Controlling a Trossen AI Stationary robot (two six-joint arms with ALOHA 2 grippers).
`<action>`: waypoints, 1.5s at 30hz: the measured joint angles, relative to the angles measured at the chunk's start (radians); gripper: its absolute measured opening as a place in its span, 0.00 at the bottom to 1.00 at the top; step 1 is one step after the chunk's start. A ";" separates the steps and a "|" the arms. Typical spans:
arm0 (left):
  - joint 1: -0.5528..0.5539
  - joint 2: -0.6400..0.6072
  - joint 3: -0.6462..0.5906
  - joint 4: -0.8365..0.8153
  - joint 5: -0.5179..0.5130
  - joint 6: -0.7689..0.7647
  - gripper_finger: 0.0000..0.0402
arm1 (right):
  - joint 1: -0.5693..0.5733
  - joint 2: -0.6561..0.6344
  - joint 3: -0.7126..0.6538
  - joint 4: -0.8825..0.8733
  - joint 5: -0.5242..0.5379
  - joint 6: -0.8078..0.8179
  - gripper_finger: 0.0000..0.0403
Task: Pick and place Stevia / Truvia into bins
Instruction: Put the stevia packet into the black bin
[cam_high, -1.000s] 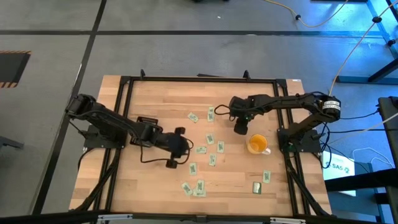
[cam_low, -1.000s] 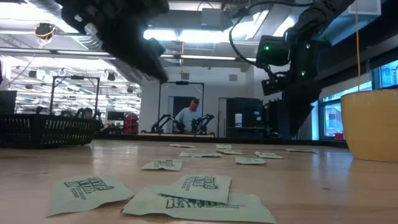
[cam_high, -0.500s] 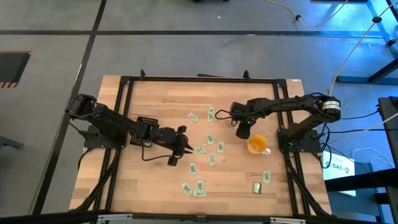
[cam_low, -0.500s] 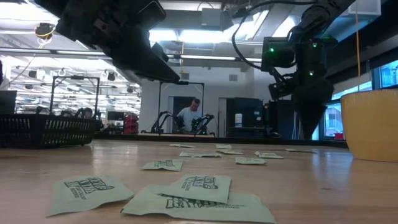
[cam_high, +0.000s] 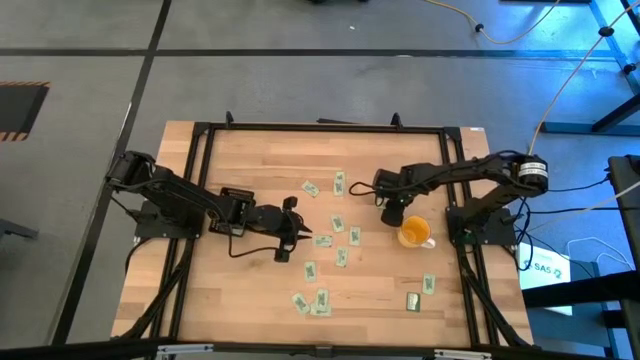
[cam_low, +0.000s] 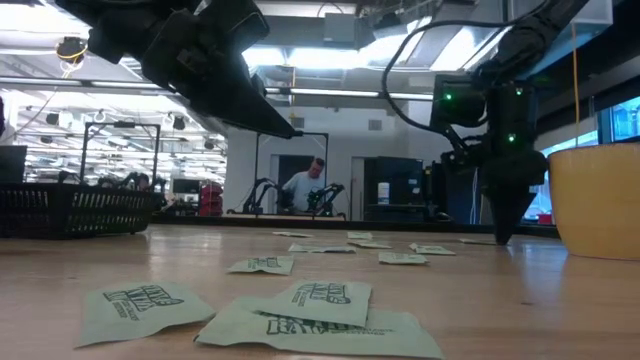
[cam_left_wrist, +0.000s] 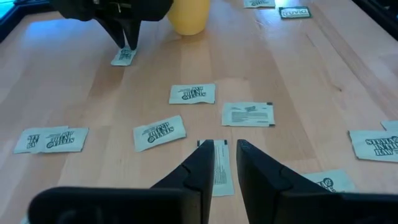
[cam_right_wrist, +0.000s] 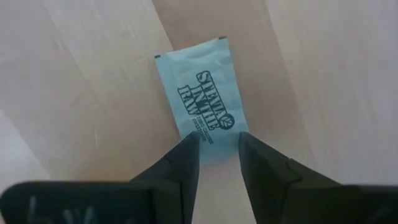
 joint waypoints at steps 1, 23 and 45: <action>0.000 0.000 0.000 0.000 0.000 0.000 0.15 | 0.000 -0.003 -0.008 0.012 0.000 0.000 0.29; 0.000 0.000 0.000 0.002 0.000 0.000 0.16 | 0.000 0.005 0.011 0.043 -0.001 -0.006 0.01; 0.000 0.001 -0.001 0.120 -0.098 0.159 0.36 | 0.087 0.002 0.141 0.660 -0.908 -0.013 0.01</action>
